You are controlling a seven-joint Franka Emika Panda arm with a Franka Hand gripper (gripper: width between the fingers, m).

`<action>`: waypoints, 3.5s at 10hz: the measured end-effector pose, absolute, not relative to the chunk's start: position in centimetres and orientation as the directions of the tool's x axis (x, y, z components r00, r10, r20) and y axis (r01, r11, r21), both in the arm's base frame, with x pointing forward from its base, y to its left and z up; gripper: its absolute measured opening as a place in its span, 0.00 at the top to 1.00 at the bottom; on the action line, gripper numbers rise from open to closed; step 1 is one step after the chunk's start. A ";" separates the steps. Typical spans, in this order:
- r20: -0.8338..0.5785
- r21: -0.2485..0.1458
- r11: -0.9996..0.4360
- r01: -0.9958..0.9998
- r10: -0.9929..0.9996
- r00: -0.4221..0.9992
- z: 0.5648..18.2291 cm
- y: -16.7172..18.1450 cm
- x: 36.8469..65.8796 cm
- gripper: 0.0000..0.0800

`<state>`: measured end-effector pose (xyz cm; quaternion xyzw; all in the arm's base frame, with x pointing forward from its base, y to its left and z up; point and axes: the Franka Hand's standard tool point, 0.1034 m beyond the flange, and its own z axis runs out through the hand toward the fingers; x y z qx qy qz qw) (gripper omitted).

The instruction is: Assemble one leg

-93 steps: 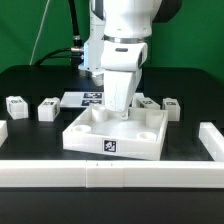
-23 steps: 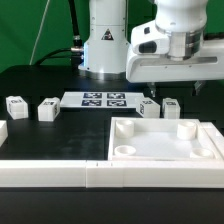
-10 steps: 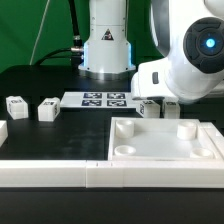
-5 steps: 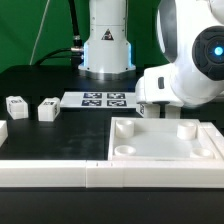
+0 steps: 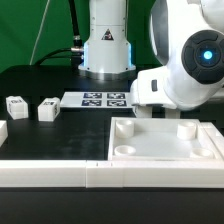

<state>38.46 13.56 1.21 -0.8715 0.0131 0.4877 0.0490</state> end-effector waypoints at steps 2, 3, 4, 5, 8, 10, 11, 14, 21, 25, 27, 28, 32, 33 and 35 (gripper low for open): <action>-0.851 -0.070 -0.995 -0.072 0.022 0.524 1.2 13.6 38.5 0.23; -0.851 -0.070 -0.995 -0.072 0.022 0.524 1.2 13.6 38.5 0.45; -0.851 -0.070 -0.995 -0.072 0.022 0.524 1.2 13.6 38.5 0.45; -0.852 -0.070 -0.995 -0.072 0.022 0.524 1.2 13.6 38.5 0.64; -0.852 -0.070 -0.995 -0.072 0.022 0.524 1.2 13.6 38.5 0.64; -0.852 -0.070 -0.995 -0.072 0.022 0.524 1.2 13.6 38.5 0.64; -0.852 -0.074 -0.995 -0.070 0.026 0.523 1.4 13.5 38.5 0.64; -0.837 -0.084 -0.994 -0.065 0.035 0.546 6.3 13.0 39.7 0.64; -0.648 -0.087 -0.994 -0.071 0.002 0.762 8.9 12.5 41.1 0.64; -0.315 -0.105 -0.994 -0.034 0.001 0.949 9.1 11.6 45.2 0.64; -0.158 -0.107 -0.994 -0.020 -0.002 0.987 9.9 11.1 46.2 0.64; -0.095 -0.106 -0.994 -0.016 -0.006 0.995 9.7 11.1 46.2 0.64; 0.303 -0.093 -0.994 0.060 0.029 0.953 9.7 11.8 47.6 0.64; 0.287 -0.075 -0.992 0.104 0.079 0.955 9.3 11.2 47.9 0.64; 0.315 -0.061 -0.987 0.146 0.120 0.941 9.8 11.1 49.7 0.64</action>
Offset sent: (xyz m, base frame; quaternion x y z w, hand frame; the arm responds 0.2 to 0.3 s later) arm 0.0000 0.0000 0.0000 0.0000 0.0000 0.0000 1.0000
